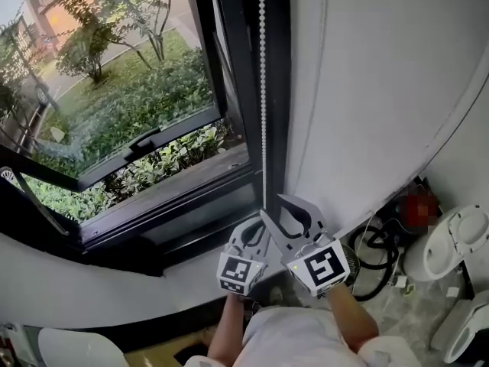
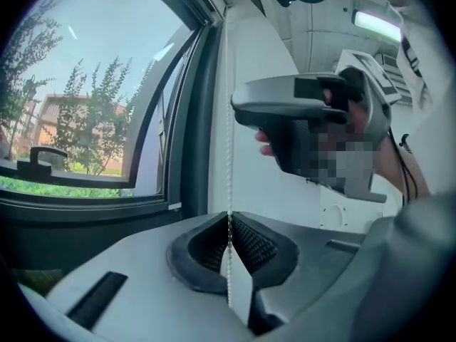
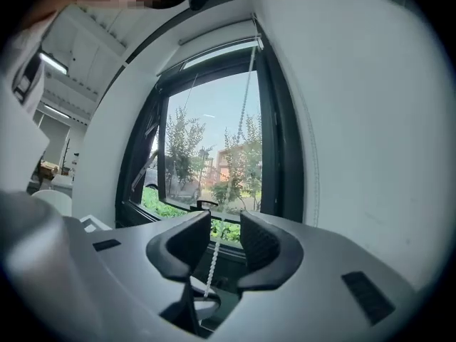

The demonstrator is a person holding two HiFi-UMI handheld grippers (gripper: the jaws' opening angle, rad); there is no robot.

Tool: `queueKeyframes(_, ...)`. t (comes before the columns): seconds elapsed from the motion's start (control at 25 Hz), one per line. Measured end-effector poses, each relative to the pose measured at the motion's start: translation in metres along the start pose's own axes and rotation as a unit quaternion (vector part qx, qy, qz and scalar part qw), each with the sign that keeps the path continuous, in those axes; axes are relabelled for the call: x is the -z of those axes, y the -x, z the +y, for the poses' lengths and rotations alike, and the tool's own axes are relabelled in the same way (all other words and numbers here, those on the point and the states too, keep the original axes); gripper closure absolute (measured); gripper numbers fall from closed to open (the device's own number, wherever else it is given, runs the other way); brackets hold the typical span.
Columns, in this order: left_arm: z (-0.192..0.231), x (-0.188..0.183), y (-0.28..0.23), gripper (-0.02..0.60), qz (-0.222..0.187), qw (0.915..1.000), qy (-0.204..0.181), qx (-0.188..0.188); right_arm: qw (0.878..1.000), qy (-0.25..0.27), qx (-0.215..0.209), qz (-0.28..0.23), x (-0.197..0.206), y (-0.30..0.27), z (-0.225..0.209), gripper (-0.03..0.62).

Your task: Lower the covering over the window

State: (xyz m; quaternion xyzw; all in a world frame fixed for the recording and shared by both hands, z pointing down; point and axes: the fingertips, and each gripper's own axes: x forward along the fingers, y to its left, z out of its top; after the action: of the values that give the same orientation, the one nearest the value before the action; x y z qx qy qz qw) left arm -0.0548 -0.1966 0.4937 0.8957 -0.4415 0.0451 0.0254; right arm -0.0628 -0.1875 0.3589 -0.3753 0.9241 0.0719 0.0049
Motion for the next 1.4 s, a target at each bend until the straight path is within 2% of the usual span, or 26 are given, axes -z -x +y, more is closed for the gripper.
queueKeyframes(0.12, -0.003, 0.002, 0.005, 0.554, 0.000, 1.0000, -0.001, 0.004, 1.000, 0.008, 0.000, -0.024, -0.018, -0.008, 0.000, 0.473)
queueKeyframes(0.28, -0.007, 0.002, 0.008, 0.554, -0.004, 0.9999, 0.004, 0.010, 0.999, 0.017, -0.011, -0.039, -0.033, -0.013, 0.004, 0.579)
queueKeyframes(0.4, -0.008, 0.007, 0.007, 0.554, 0.002, 0.9999, 0.006, 0.009, 0.999, 0.028, -0.018, -0.034, -0.028, -0.012, 0.008, 0.582)
queueKeyframes(0.48, -0.009, 0.020, 0.006, 0.554, 0.020, 0.9997, 0.004, 0.010, 0.999, 0.036, -0.020, -0.014, -0.013, -0.013, 0.009, 0.582)
queueKeyframes(0.72, -0.020, 0.092, 0.012, 0.554, 0.077, 0.9966, 0.026, 0.015, 0.998, 0.000, -0.033, 0.049, 0.058, -0.007, 0.021, 0.582)
queueKeyframes(1.0, -0.031, 0.163, 0.024, 0.551, 0.112, 0.9916, 0.057, 0.031, 0.993, -0.014, -0.041, 0.113, 0.131, 0.007, 0.032, 0.582)
queueKeyframes(1.12, -0.034, 0.179, 0.033, 0.546, 0.128, 0.9892, 0.064, 0.028, 0.991, -0.015, -0.038, 0.128, 0.151, 0.013, 0.032, 0.582)
queueKeyframes(1.2, -0.032, 0.171, 0.041, 0.530, 0.127, 0.9892, 0.068, 0.027, 0.991, -0.013, -0.034, 0.128, 0.156, 0.015, 0.029, 0.582)
queueKeyframes(1.24, -0.031, 0.159, 0.045, 0.502, 0.120, 0.9899, 0.069, 0.029, 0.991, -0.011, -0.032, 0.126, 0.156, 0.015, 0.028, 0.582)
queueKeyframes(1.32, -0.025, 0.124, 0.051, 0.449, 0.097, 0.9925, 0.066, 0.033, 0.992, -0.008, -0.030, 0.125, 0.157, 0.015, 0.024, 0.582)
queueKeyframes(1.4, -0.018, 0.082, 0.056, 0.423, 0.066, 0.9958, 0.055, 0.033, 0.990, -0.007, -0.030, 0.134, 0.164, 0.016, 0.023, 0.582)
